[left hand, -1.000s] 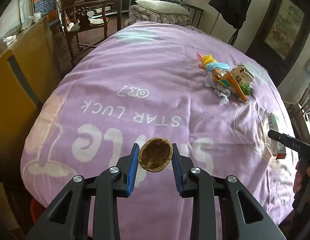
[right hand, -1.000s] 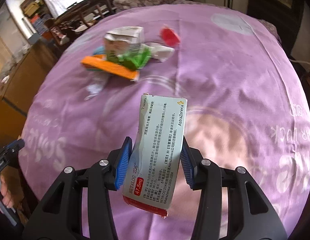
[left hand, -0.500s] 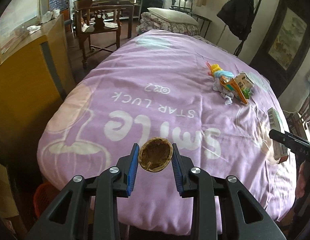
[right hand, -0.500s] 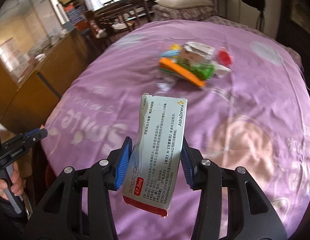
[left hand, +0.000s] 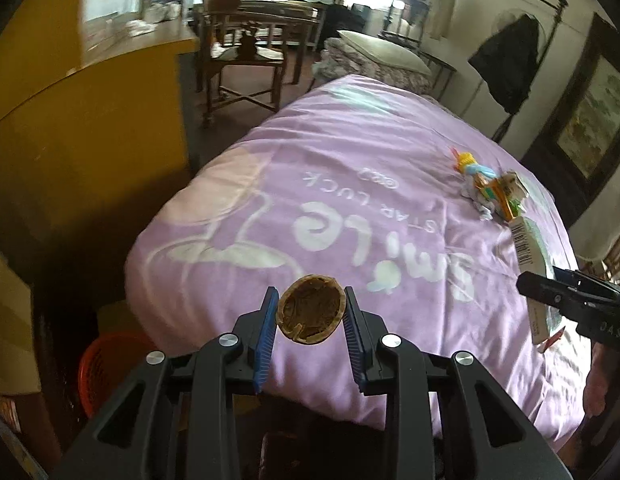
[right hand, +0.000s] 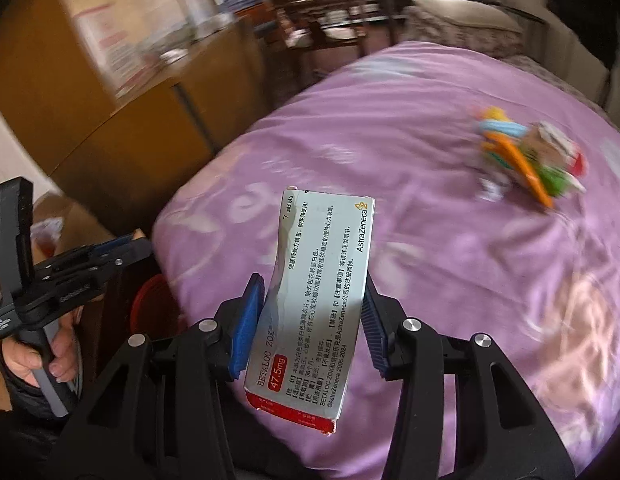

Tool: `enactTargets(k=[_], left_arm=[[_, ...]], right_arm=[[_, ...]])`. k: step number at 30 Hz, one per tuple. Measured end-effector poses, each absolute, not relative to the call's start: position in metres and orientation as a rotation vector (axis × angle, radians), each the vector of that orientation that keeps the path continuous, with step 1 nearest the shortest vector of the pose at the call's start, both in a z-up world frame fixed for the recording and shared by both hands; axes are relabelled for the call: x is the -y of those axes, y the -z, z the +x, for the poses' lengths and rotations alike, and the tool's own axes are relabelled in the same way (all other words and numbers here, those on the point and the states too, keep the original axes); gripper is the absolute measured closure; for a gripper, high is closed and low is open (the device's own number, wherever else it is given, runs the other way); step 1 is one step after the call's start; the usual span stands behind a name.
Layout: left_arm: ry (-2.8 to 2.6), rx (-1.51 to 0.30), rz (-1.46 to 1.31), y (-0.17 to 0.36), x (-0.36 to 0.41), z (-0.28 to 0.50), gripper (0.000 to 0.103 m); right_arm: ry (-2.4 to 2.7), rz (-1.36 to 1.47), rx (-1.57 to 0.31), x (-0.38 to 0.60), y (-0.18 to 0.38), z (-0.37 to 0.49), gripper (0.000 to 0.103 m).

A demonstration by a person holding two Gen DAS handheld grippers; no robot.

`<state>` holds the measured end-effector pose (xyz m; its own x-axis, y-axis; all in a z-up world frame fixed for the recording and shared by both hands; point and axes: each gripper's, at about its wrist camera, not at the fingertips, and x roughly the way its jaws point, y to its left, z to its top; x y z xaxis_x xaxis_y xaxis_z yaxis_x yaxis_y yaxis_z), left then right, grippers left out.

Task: Collect trash
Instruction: 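Carry both items over the red wastebasket and open both tools to drop them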

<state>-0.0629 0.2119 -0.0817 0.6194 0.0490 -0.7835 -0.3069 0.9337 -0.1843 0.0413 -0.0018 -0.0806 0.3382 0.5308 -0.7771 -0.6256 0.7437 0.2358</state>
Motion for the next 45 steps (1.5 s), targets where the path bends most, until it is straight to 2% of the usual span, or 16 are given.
enactTargets(k=[15,32,42,45], left_arm=[[-0.47,-0.942,-0.468,0.133,-0.312,-0.152,0.071],[-0.699,-1.061,-0.683,0.223,-0.411,-0.218,0.071],[-0.745,-1.126,-0.734,0.256,-0.427,-0.231,0.071],[-0.767,-1.118,-0.767,0.258,-0.435,-0.234,0.064]], right_arm=[[-1.08,-0.339,-1.006,-0.152,0.093,-0.038,0.056],[-1.3,-0.542,-1.158,-0.314,0.174,-0.095,0.056],[-1.326,-0.575,-1.263,-0.365,0.221,-0.109,0.054],[-1.316,-0.537,-1.29,-0.373,0.228,-0.107,0.053]])
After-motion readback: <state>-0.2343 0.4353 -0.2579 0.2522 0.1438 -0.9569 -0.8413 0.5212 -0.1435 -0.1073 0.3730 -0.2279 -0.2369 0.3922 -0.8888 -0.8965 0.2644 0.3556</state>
